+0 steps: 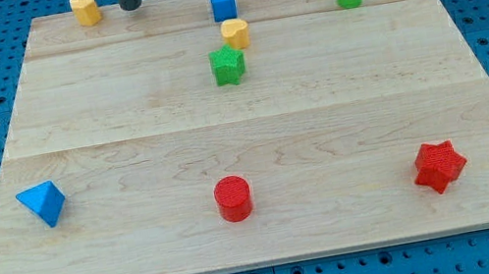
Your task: Place the red circle towards the right of the blue triangle
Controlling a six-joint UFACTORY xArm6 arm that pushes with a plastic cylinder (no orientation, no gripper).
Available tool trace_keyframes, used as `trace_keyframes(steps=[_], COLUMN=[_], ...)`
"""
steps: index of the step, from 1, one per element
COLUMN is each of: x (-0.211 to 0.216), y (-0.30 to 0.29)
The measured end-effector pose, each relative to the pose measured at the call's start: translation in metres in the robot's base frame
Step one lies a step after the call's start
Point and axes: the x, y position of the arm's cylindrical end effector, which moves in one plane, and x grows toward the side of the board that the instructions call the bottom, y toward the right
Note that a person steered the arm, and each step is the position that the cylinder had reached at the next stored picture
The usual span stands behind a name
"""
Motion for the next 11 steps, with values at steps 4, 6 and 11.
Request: trace_keyframes(steps=[4,6,11], x=[0.186,0.333,0.413], y=[0.024,0.118,0.117])
